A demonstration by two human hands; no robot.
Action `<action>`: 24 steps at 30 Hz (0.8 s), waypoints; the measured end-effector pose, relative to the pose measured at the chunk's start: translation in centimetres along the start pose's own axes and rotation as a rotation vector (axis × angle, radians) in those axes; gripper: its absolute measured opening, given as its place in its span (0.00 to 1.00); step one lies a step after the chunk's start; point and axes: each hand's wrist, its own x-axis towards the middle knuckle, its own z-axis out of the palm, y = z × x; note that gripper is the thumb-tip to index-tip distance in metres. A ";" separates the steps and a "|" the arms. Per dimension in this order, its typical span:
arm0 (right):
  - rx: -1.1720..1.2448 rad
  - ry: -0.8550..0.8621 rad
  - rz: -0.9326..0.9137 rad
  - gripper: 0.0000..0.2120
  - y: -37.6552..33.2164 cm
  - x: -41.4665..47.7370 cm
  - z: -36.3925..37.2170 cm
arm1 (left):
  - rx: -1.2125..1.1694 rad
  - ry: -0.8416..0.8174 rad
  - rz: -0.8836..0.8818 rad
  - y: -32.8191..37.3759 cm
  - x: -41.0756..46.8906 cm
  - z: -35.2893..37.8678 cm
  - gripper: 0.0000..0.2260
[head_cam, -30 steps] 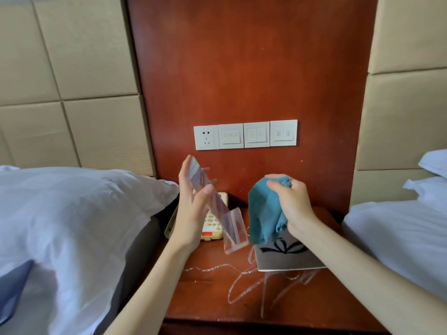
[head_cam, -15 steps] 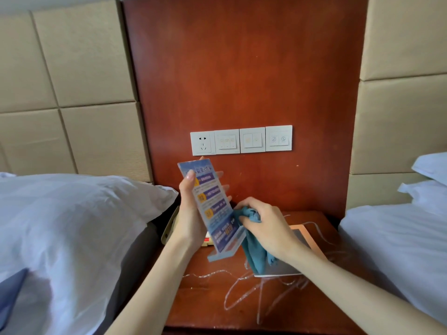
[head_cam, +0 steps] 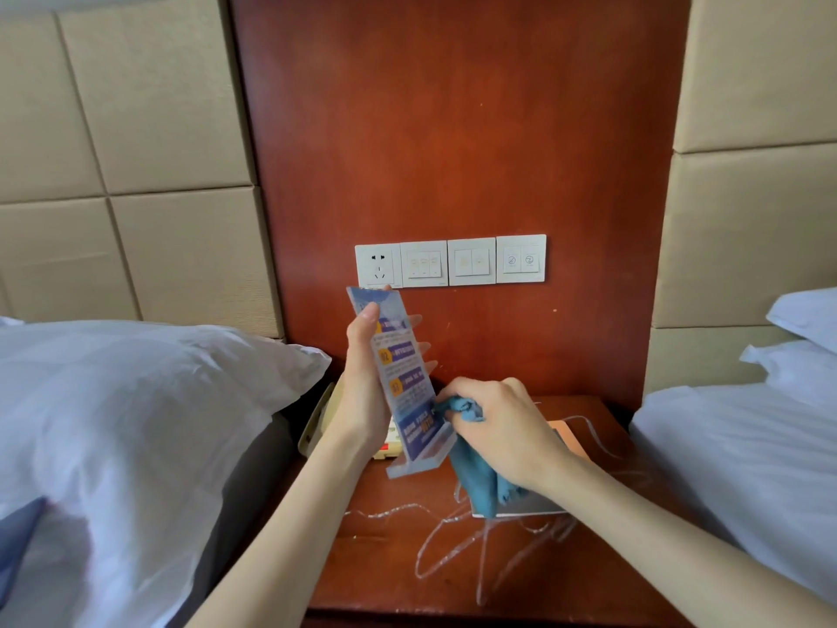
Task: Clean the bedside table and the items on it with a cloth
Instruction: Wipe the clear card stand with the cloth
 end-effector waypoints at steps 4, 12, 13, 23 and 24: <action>-0.028 -0.021 -0.021 0.10 -0.4 0.1 -0.2 | 0.031 0.001 0.000 0.3 -0.1 0.3 0.32; 0.327 -0.147 -0.042 0.09 -1.8 -0.4 -0.1 | 0.250 0.048 0.051 -0.3 0.6 0.3 0.35; 0.370 -0.159 -0.043 0.08 -1.8 -0.4 -0.1 | 0.247 0.060 0.042 -0.4 0.7 0.0 0.34; 0.314 -0.255 0.001 0.07 0.6 0.7 -1.0 | 0.085 0.068 -0.069 -0.6 -0.7 0.3 0.30; 0.293 -0.238 0.020 0.07 0.9 0.7 -1.0 | 0.069 0.061 -0.069 -0.6 -0.7 0.4 0.30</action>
